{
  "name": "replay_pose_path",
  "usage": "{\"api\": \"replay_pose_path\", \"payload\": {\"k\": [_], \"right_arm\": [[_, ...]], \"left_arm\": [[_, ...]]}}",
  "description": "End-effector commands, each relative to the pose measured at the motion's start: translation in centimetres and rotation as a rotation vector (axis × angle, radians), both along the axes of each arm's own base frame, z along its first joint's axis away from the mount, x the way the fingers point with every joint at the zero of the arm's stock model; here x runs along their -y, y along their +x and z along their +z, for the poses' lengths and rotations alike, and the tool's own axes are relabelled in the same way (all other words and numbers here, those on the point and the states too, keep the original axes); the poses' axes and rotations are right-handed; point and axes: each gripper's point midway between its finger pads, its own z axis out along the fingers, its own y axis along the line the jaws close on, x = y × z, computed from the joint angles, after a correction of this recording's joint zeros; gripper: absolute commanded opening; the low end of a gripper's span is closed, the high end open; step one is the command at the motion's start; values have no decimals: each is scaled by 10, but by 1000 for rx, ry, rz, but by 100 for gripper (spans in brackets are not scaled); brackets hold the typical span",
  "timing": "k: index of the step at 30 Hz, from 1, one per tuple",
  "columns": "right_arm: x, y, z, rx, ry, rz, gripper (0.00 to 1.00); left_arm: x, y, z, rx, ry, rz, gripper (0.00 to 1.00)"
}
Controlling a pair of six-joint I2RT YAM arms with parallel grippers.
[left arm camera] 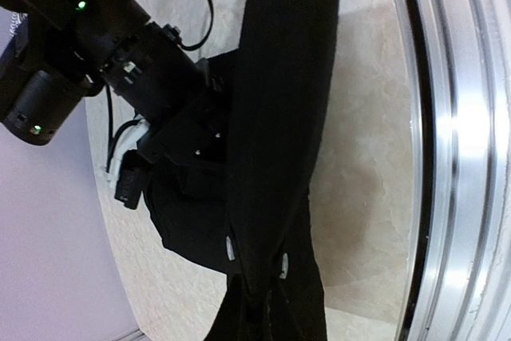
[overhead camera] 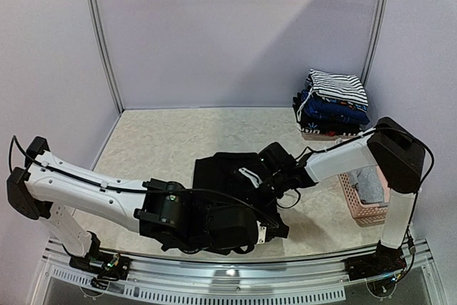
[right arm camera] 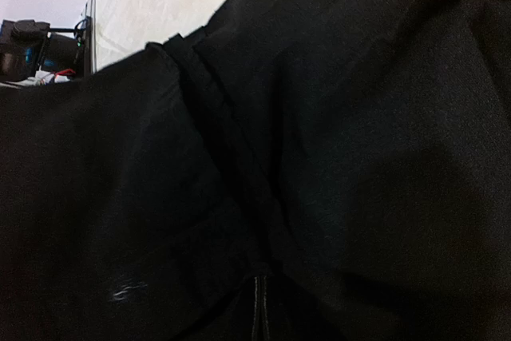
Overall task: Fold and stack the mixed laundry pile
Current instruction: Fold the 2/3-rectangle-folded shirt at the center of the board.
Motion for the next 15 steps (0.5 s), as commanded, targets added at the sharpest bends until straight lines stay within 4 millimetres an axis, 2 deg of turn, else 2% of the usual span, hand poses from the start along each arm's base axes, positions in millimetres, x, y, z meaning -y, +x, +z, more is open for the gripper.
{"api": "replay_pose_path", "payload": {"k": [1,8,12,15], "right_arm": [[-3,-18,-12,-27,0,52,1],[7,-26,5,3,21,63,0],[12,1,7,88,-20,-45,0],[20,31,14,135,-34,-167,1]], "left_arm": [[1,15,30,46,-24,-7,0],[6,44,42,53,-28,9,0],[5,61,45,46,-41,7,0],[4,75,42,37,-40,12,0]]}}
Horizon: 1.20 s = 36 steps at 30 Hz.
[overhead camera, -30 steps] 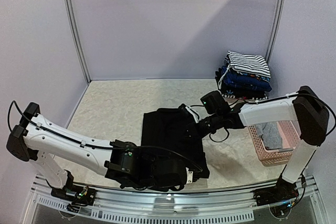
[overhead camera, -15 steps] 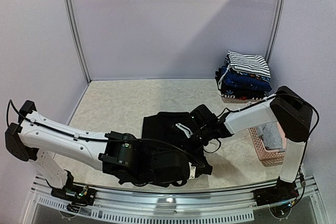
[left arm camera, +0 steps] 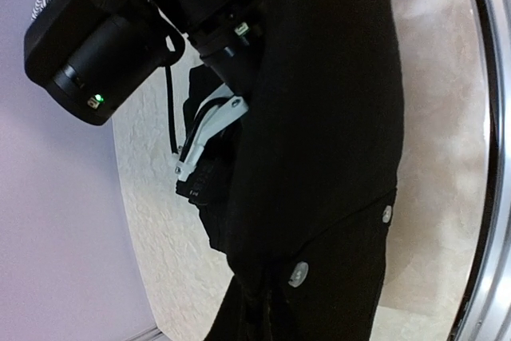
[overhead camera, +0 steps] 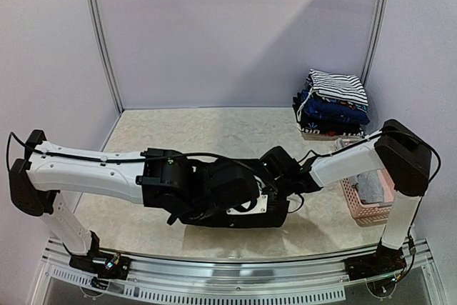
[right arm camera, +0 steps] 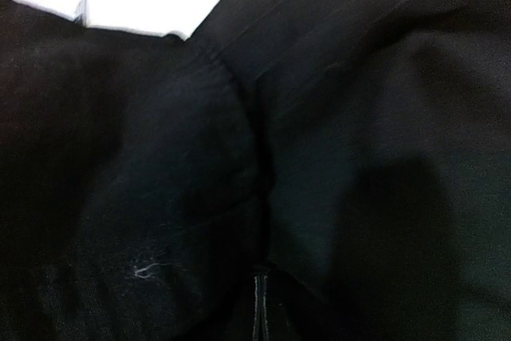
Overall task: Fold and stack the mixed laundry pile
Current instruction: Fold the 2/3-rectangle-folded shirt at the center of the board.
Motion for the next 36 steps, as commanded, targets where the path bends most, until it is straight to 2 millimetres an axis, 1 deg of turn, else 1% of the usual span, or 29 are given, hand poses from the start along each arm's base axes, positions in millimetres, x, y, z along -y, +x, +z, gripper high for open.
{"api": "replay_pose_path", "payload": {"k": [1,3,5,8,13,15,17,21,25,26,28,29,31,36], "right_arm": [[15,50,15,112,-26,-197,3],[27,77,23,148,-23,-316,5],[46,100,28,178,-33,-429,6],[72,123,27,191,-53,-539,6],[100,138,19,216,-119,-642,5],[117,147,19,257,-163,-731,5],[137,154,23,304,-198,-820,4],[172,159,27,346,-262,-949,4],[202,157,33,384,-295,-1075,3],[208,156,40,400,-281,-1101,3],[215,152,47,420,-257,-1132,3],[217,151,54,433,-237,-1145,3],[221,149,61,449,-227,-1154,3],[226,145,66,466,-220,-1156,4]], "left_arm": [[2,23,12,1,-38,-12,0],[0,34,10,-3,-42,-2,0],[2,42,9,-20,-59,-2,0],[4,53,8,-34,-65,-9,0],[8,76,6,-52,-69,-6,0],[9,86,4,-61,-64,-3,0],[11,95,3,-70,-65,-4,0],[12,117,-4,-91,-63,5,0],[12,141,-17,-100,-45,24,0],[14,147,-20,-102,-45,28,0],[15,158,-26,-109,-43,39,0],[16,163,-29,-113,-44,41,0],[18,172,-35,-118,-44,41,0],[20,195,-50,-128,-45,52,0]]}}
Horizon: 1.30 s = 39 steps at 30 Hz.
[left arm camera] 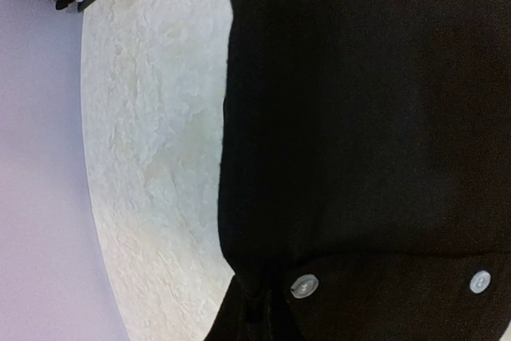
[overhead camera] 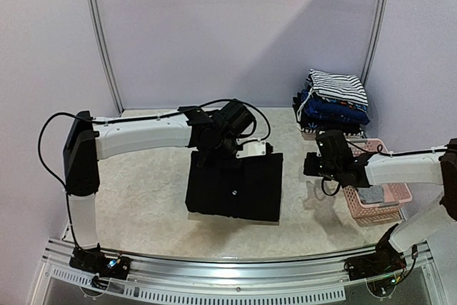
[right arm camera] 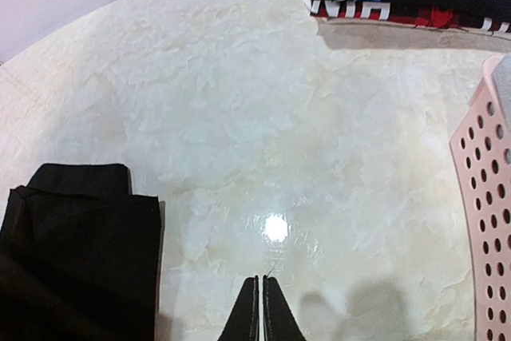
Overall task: Fold and stack the mixed laundry pile
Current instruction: Fold the 2/3-rectangle-folded shirt at the center of the board.
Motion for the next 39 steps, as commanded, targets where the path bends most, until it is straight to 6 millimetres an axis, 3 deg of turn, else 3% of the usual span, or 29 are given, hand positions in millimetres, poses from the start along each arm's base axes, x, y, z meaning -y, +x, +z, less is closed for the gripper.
{"api": "replay_pose_path", "payload": {"k": [1,9,25,27,30,33,36,39], "right_arm": [[10,-1,5,28,-9,-40,4],[3,-2,-3,1,3,-7,3],[-4,-4,-5,-21,16,22,3],[-7,-4,-5,-23,31,38,6],[-14,-6,0,-15,61,78,11],[-25,-8,10,3,100,131,16],[-37,-10,21,21,142,196,20],[-52,-14,31,28,186,279,21]], "left_arm": [[8,27,-4,13,-33,-6,0],[3,56,-38,1,-8,29,0],[-3,90,-80,40,-10,97,1],[-5,98,-77,73,-29,138,10],[-11,118,-64,187,-94,232,44],[-18,128,-42,287,-158,314,64],[-26,129,-15,344,-234,395,76],[-38,118,15,365,-313,463,79]]}}
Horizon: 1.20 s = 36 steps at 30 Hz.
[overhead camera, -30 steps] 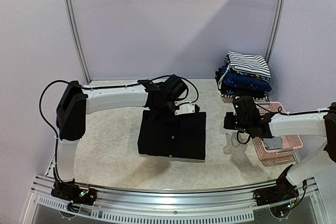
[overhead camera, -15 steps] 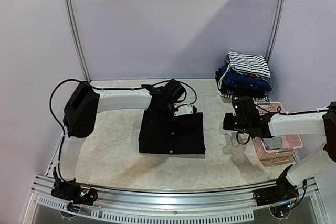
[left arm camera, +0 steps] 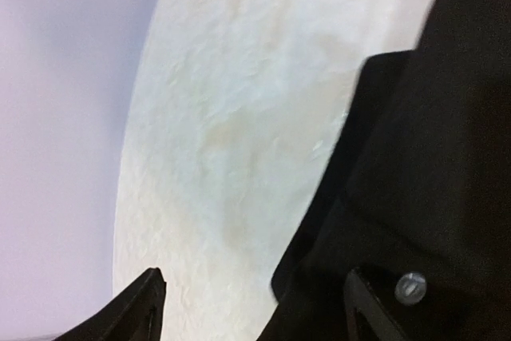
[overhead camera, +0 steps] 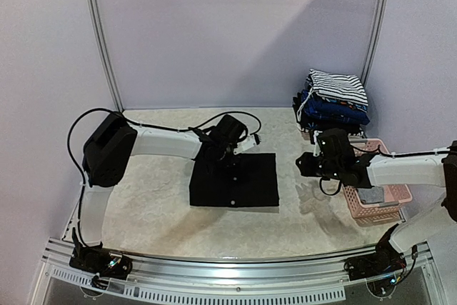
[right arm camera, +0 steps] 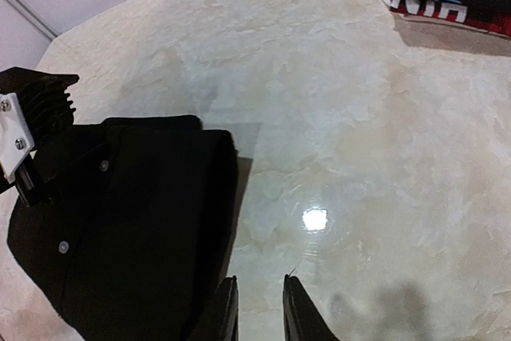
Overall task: Fold and stack the mixed laundry pile
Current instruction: Fold the 2/3-rectangle-folded shirt at the center of the board, then adjust the square-folded shirt at the center of the board.
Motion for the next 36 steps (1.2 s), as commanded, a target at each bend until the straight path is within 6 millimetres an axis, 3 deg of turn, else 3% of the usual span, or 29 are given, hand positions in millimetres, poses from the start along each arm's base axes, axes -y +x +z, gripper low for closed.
{"api": "replay_pose_path", "payload": {"k": [1,7,9,13,20,29,36], "right_arm": [[-29,-7,23,34,103,157,21],[-59,-22,32,34,173,303,21],[-70,-28,36,37,183,358,21],[-96,-46,43,33,223,507,24],[-129,-56,27,-32,248,634,23],[-167,-60,-4,-131,235,723,20],[-176,-54,-29,-186,221,713,19]], "left_arm": [[-18,3,93,161,-235,153,80],[-40,-38,130,126,-451,221,82],[-46,-55,128,90,-486,235,81],[-55,-91,109,-17,-509,231,74],[-59,-135,80,-215,-634,222,61],[-50,-152,42,-352,-681,223,54],[-47,-157,11,-411,-652,229,54]]}}
